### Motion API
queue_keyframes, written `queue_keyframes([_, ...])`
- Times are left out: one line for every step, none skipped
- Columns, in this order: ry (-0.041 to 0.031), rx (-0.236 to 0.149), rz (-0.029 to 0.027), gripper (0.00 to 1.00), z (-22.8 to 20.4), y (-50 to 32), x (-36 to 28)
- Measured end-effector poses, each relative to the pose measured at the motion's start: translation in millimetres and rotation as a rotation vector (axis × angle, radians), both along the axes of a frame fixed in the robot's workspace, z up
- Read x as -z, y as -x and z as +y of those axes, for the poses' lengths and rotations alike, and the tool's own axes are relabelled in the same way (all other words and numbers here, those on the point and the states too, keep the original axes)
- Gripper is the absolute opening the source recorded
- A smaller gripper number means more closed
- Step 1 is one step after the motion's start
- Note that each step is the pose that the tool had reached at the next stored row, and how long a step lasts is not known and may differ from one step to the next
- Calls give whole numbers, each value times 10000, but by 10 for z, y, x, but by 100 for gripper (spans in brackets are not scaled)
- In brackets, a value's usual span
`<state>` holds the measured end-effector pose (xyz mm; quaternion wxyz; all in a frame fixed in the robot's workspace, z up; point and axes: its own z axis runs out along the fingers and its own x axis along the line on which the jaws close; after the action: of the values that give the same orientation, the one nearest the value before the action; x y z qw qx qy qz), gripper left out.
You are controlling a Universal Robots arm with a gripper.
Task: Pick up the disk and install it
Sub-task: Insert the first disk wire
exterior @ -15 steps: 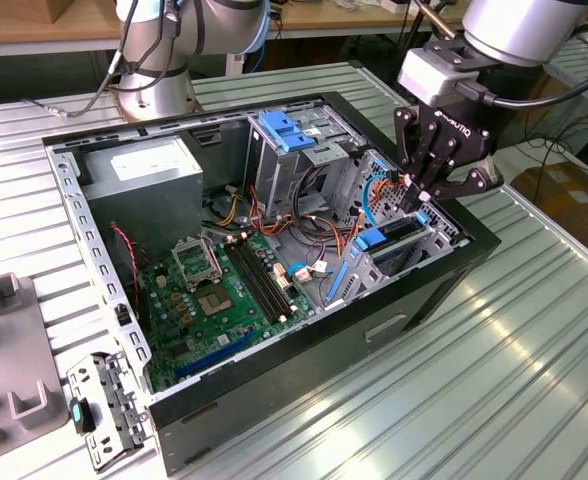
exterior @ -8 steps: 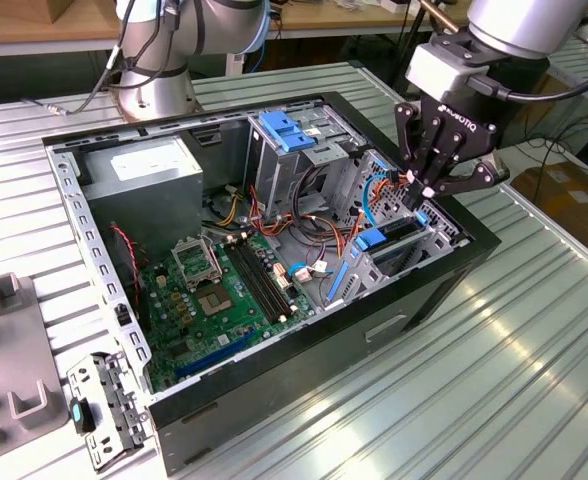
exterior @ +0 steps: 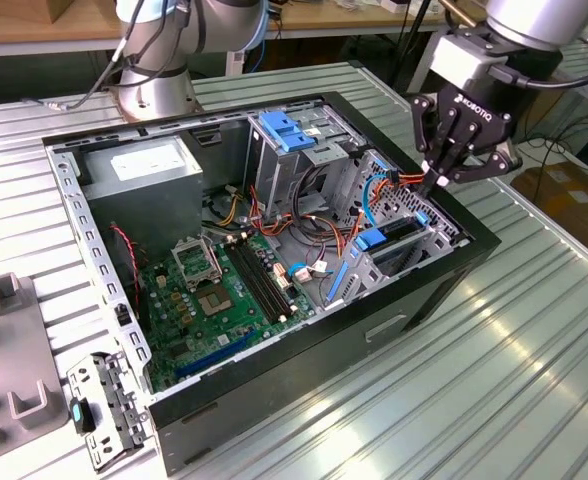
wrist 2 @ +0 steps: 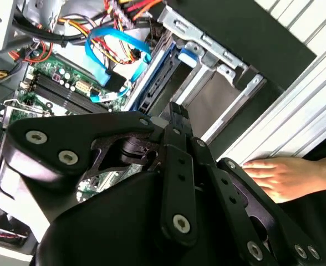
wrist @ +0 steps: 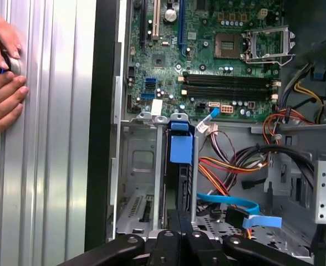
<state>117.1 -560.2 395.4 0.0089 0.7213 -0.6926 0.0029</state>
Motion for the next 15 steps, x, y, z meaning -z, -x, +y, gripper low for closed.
queue_keyframes([1, -2, 3, 11, 12, -20, 0])
queue_keyframes([0, -6, 5, 11, 27, -40, 0])
queue_keyframes([0, -9, 6, 11, 40, -55, 0])
queue_keyframes([1, -14, 7, 11, 61, -73, 0])
queue_keyframes([1, -19, 7, 11, 79, -84, 0])
queue_keyframes([1, -29, 7, 11, 96, -91, 0])
queue_keyframes([1, -65, 8, 11, 110, -95, 0])
queue_keyframes([-1, -216, 8, 11, 117, -97, 0])
queue_keyframes([1, -514, 9, 11, 117, -98, 0])
queue_keyframes([0, -690, 10, 11, 118, -98, 0])
queue_keyframes([0, -875, 11, 11, 119, -99, 0])
queue_keyframes([1, -1073, 11, 11, 119, -99, 0])
queue_keyframes([-1, -1290, 11, 11, 119, -99, 0])
queue_keyframes([-2, -1582, 10, 11, 119, -99, 0])
queue_keyframes([-2, -1953, 10, 11, 118, -99, 0])
